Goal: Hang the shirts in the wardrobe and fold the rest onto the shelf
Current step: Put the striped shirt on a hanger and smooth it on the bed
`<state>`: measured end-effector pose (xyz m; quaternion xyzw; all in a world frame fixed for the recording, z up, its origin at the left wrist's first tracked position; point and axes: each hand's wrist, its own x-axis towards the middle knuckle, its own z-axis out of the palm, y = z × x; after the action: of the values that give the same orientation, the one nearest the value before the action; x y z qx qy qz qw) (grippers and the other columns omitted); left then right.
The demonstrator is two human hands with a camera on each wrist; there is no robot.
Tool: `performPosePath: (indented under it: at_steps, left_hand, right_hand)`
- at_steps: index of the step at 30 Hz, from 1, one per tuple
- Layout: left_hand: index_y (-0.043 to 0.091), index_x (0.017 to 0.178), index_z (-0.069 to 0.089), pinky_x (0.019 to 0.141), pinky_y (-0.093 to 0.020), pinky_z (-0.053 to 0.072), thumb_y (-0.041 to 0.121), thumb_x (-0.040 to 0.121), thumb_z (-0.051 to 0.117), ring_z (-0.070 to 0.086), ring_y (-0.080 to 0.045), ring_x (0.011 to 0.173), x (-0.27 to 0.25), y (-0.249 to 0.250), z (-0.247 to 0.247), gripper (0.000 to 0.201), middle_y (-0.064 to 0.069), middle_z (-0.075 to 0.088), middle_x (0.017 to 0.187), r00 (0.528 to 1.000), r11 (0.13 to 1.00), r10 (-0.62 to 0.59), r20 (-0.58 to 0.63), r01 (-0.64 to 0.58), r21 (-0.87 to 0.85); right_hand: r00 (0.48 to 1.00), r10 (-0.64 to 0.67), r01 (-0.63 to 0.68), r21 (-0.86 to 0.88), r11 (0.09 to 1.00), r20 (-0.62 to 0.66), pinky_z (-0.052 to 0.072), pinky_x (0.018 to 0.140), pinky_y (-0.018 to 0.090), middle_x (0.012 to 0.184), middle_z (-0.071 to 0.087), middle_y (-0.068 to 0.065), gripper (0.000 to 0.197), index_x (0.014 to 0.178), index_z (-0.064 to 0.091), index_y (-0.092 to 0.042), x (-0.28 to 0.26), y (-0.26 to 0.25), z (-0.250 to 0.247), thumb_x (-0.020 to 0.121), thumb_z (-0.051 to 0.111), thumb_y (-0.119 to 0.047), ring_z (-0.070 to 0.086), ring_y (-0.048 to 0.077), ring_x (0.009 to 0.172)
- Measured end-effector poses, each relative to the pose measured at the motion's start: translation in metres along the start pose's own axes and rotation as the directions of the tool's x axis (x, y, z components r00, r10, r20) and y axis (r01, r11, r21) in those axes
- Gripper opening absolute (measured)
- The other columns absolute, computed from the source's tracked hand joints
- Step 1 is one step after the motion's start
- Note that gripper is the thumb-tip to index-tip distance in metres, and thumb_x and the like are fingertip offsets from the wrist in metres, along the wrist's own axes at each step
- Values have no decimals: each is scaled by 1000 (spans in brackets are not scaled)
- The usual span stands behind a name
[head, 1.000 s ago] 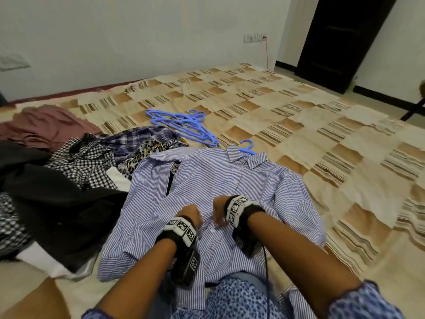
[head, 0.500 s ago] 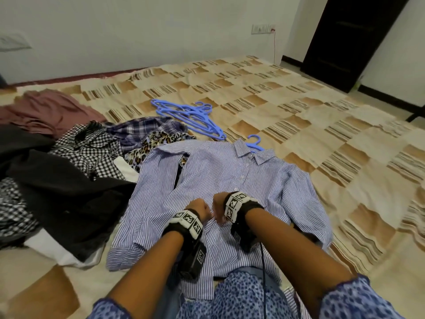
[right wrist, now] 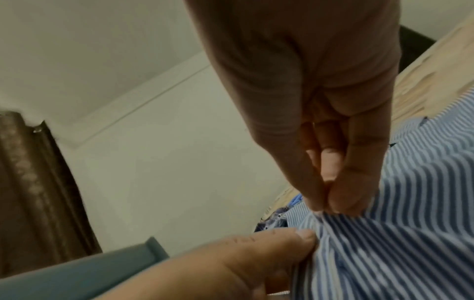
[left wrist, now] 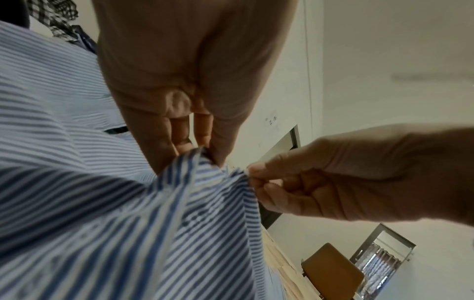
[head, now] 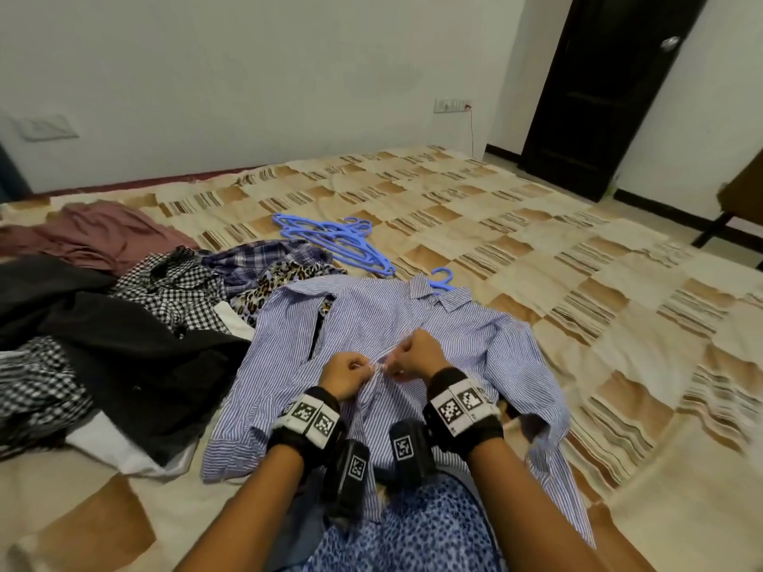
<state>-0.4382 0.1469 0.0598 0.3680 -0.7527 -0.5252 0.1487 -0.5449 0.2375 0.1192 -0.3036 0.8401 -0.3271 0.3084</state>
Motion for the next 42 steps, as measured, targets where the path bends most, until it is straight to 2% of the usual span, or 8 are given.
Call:
performPosePath:
  at_steps: [4,7,12,20,26,32,38,42]
  left_hand:
    - [12,79,62,65,-17,44,4,82,67,52,-11,66,-10,0,1,10,5,56,67,994,997,78,-72,-78,-1]
    - [2,86,64,52,-5,38,0,83,66,48,3,54,-18,-8,5,4,11,51,58,992,995,98,-78,-100,-19]
    - [5,92,63,56,-5,43,4,83,67,53,1,64,-22,-12,3,9,6,57,68,989,994,72,-130,-82,-75]
    - [5,97,67,65,-6,42,8,84,65,57,-11,77,-19,-27,12,13,-1,63,84,979,991,125,-163,-114,76]
    - [7,80,66,69,-40,48,9,83,66,54,-22,70,-7,-27,9,4,-20,62,76,974,989,137,-178,-126,71]
    - [4,81,66,67,-37,46,7,83,67,49,-18,67,-10,-27,9,4,-8,55,67,982,995,99,-160,-93,39]
    - [-1,109,64,67,-13,45,6,82,69,57,-14,78,-12,-25,7,28,-2,59,79,991,999,21,-133,-24,-23]
    - [-3,97,68,64,-18,43,7,84,66,54,-14,69,-13,-24,6,16,-8,61,74,990,998,55,-132,-56,-3]
  right_hand:
    - [998,52,-41,255,966,-37,58,68,34,65,62,10,3,77,67,7,-6,6,4,79,66,9,61,18,58]
    - [993,111,-94,289,953,-43,59,73,40,69,66,16,9,69,67,3,-2,22,16,76,68,8,66,25,64]
    - [959,32,-70,-127,989,-282,53,75,34,86,69,15,14,81,69,-2,10,39,36,83,58,-11,65,31,86]
    - [977,-17,28,47,998,-215,54,75,38,77,70,14,14,74,72,-2,9,46,64,81,62,-10,66,26,80]
    - [998,37,-8,512,859,-48,58,66,27,70,67,14,7,73,69,-1,3,39,44,76,72,4,64,20,66]
    - [995,62,-101,695,712,82,57,64,18,73,66,12,9,78,65,2,3,41,42,81,63,10,67,12,63]
    - [999,42,-45,666,745,21,56,60,17,74,66,12,9,79,66,2,6,39,48,80,64,10,66,12,61]
    - [1000,5,-11,635,772,12,56,61,18,74,66,12,9,78,67,0,7,39,48,79,65,9,65,14,63]
